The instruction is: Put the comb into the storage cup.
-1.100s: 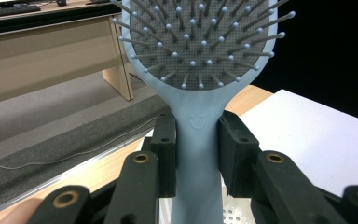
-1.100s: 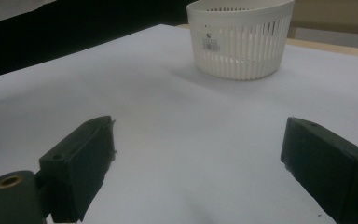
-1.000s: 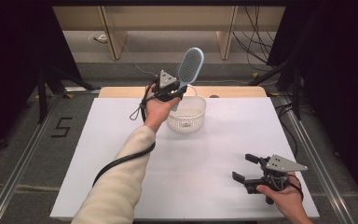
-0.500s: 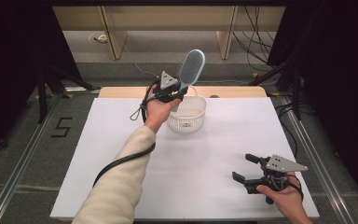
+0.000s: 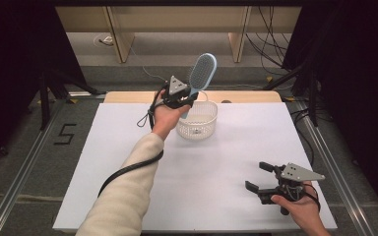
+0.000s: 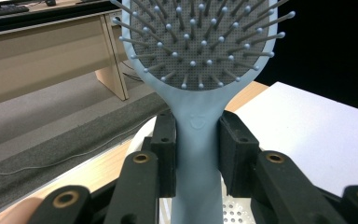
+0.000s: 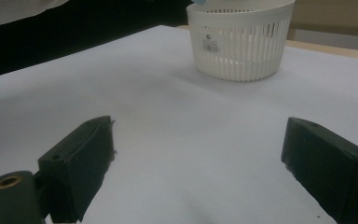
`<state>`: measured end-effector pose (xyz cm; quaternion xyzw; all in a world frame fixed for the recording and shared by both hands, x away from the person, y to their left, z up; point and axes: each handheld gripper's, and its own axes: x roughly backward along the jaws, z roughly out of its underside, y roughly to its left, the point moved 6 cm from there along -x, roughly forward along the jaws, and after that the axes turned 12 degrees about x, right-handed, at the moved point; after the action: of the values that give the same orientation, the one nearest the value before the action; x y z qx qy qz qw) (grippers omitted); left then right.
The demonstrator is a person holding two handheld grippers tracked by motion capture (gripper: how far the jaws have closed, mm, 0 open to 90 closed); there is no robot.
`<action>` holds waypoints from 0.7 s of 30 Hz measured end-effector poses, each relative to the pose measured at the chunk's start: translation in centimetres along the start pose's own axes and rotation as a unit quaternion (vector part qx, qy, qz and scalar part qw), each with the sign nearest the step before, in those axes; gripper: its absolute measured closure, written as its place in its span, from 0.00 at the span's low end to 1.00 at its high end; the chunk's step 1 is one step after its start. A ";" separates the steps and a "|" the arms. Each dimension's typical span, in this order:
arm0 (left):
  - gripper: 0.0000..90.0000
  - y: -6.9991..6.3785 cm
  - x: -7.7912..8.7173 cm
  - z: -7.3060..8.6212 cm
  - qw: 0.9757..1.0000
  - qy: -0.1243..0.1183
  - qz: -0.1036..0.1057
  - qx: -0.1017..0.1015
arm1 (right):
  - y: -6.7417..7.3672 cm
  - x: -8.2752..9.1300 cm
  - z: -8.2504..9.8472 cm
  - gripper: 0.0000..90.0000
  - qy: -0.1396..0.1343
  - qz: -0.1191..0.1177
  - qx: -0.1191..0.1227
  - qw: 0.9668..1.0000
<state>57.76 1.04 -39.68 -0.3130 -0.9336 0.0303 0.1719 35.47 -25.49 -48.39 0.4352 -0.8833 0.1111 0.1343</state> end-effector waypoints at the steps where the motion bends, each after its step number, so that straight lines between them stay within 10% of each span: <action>1: 0.77 0.0 0.0 0.0 1.000 0.000 0.001 -0.001 | 0.0 0.0 0.0 0.11 0.000 0.000 0.001 1.000; 21: 0.77 0.1 -0.5 0.6 1.000 0.003 0.011 -0.011 | 0.0 0.0 0.0 0.11 0.001 0.000 -0.001 1.000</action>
<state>58.03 0.88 -40.38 -0.3250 -0.9299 0.0210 0.1708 35.46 -25.50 -48.41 0.4354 -0.8831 0.1103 0.1354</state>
